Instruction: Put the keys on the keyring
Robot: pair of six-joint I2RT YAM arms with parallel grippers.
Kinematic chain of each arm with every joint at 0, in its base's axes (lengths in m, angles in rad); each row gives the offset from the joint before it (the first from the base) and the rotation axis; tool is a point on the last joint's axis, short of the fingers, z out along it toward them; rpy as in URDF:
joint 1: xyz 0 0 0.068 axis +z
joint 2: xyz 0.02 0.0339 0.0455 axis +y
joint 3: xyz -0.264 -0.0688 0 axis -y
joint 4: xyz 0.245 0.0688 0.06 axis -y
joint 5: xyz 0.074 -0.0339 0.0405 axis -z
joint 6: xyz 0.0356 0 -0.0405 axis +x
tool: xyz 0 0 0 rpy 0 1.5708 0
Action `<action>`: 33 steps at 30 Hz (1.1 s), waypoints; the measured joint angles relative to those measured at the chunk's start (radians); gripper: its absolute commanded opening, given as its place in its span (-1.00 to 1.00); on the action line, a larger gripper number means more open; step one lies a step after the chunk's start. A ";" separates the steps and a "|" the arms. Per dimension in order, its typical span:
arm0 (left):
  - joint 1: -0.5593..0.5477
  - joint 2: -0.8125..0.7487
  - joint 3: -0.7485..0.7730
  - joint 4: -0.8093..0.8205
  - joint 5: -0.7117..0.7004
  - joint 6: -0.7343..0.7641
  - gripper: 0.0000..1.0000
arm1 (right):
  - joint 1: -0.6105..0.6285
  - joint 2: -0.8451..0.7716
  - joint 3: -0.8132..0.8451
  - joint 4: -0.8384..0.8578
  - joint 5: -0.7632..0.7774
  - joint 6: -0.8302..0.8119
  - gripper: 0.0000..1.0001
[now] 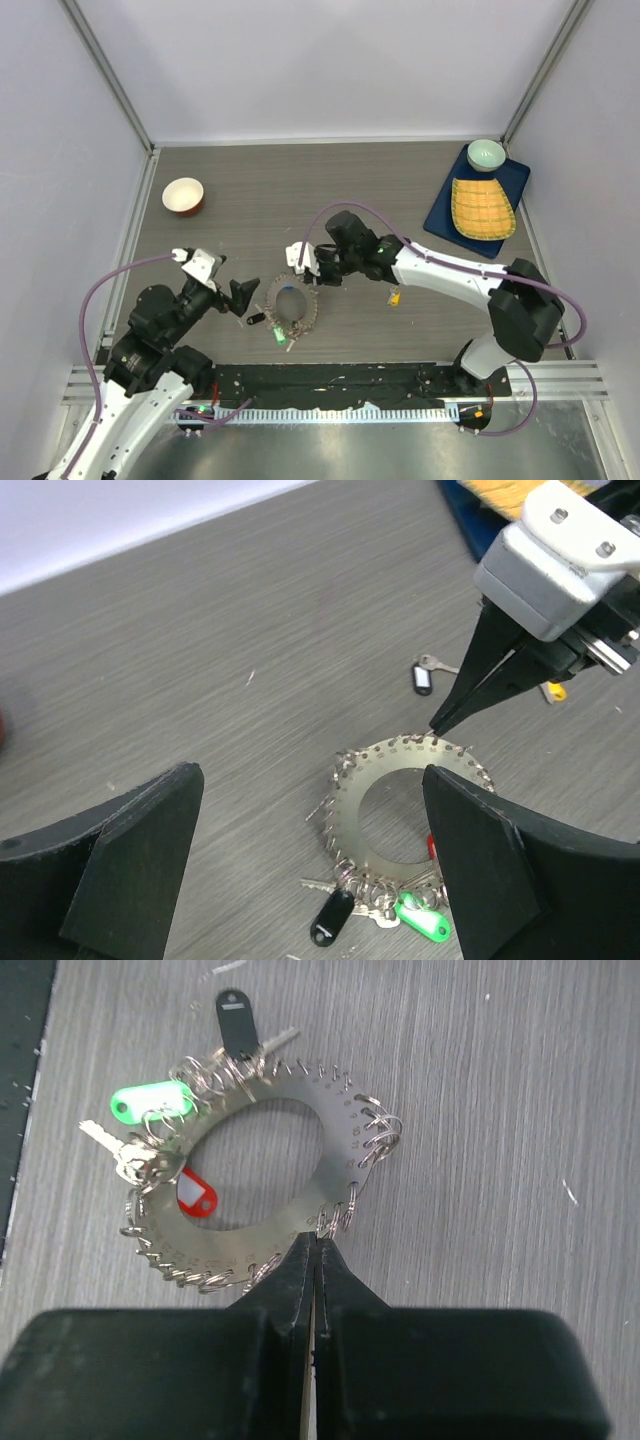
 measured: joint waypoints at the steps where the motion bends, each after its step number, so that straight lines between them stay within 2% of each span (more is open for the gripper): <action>1: 0.000 -0.012 -0.005 0.008 0.022 0.009 0.93 | 0.007 -0.022 -0.016 0.014 0.000 0.007 -0.99; 5: 0.001 -0.062 -0.032 0.041 0.138 0.074 0.90 | 0.016 -0.120 -0.079 0.078 -0.019 0.049 -0.99; 11: 0.001 -0.068 -0.058 0.090 0.329 0.150 0.75 | 0.017 -0.243 -0.139 0.163 -0.070 0.103 -0.99; 16: 0.001 0.045 -0.055 0.138 0.488 0.201 0.59 | 0.017 -0.288 -0.169 0.201 -0.093 0.128 -0.98; 21: 0.001 0.202 -0.048 0.178 0.588 0.244 0.37 | 0.017 -0.304 -0.186 0.209 -0.102 0.137 -0.99; 23: 0.001 0.251 -0.047 0.195 0.624 0.259 0.29 | 0.017 -0.314 -0.195 0.211 -0.107 0.139 -0.99; 27: 0.001 0.339 -0.022 0.234 0.679 0.274 -0.02 | 0.017 -0.328 -0.203 0.216 -0.113 0.140 -0.99; 33: -0.001 0.444 0.016 0.279 0.732 0.280 -0.27 | 0.017 -0.337 -0.209 0.219 -0.119 0.140 -0.98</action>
